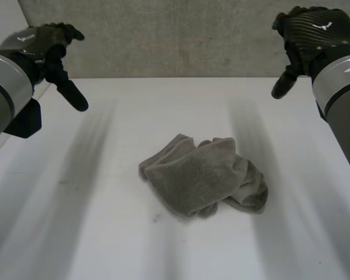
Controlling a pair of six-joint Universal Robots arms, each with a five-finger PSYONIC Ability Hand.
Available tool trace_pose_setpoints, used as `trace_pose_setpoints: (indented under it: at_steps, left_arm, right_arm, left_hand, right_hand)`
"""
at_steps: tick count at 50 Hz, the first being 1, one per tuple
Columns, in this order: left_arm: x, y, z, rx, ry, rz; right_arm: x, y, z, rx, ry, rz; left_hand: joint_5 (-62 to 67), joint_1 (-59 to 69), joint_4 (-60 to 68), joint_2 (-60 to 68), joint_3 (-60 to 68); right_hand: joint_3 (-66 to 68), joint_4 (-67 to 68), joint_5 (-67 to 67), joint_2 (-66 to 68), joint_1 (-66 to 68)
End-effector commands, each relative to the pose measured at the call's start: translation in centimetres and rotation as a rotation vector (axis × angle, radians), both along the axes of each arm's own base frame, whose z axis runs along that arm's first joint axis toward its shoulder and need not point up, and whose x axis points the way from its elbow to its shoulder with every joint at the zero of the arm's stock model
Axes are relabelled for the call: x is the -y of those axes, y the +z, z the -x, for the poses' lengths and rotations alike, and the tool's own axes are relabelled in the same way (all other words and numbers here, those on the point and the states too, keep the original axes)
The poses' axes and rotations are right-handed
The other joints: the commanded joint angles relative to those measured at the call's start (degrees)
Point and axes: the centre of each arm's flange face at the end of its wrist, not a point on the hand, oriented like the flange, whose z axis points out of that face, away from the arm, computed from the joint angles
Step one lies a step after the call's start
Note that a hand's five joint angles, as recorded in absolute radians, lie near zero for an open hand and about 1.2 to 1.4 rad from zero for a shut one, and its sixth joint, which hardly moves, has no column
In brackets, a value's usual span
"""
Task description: Fold the towel.
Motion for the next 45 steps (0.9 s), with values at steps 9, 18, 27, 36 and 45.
trace_pose_setpoints:
  at_steps: [9,18,27,36,45]
  left_arm:
    - [0.1,-0.9,0.5,0.013,-0.013,-0.037]
    - [-0.4,-1.0,1.0,0.006,-0.033,-0.032]
    - [-0.5,-1.6,2.0,-0.005,-0.066,-0.009]
    - [1.3,-6.1,4.2,-0.004,-0.167,-0.02]
    - [2.9,-15.2,6.8,0.053,-0.311,-0.221]
  right_arm:
    - [1.1,-0.2,1.5,-0.031,-0.033,-0.062]
    - [1.5,-0.4,1.7,-0.038,-0.018,-0.076]
    - [2.6,-0.5,2.3,-0.046,0.028,-0.077]
    - [4.3,-3.6,0.9,-0.139,0.2,-0.138]
    - [7.2,-8.7,-2.1,-0.195,0.412,-0.337]
  left_hand:
    - [-1.7,-0.2,0.6,0.6,0.6]
    - [-1.7,-0.2,0.6,0.6,0.6]
    - [-1.7,-0.2,0.6,0.6,0.6]
    - [-1.5,0.0,0.8,0.8,0.8]
    - [1.2,2.7,3.5,3.5,3.5]
  right_hand:
    - [-4.1,-4.9,-3.5,-4.1,-3.5]
    - [-4.1,-4.9,-3.5,-4.1,-3.5]
    - [-4.1,-4.9,-3.5,-4.1,-3.5]
    - [-4.1,-4.9,-3.5,-4.1,-3.5]
    - [-4.1,-4.9,-3.5,-4.1,-3.5]
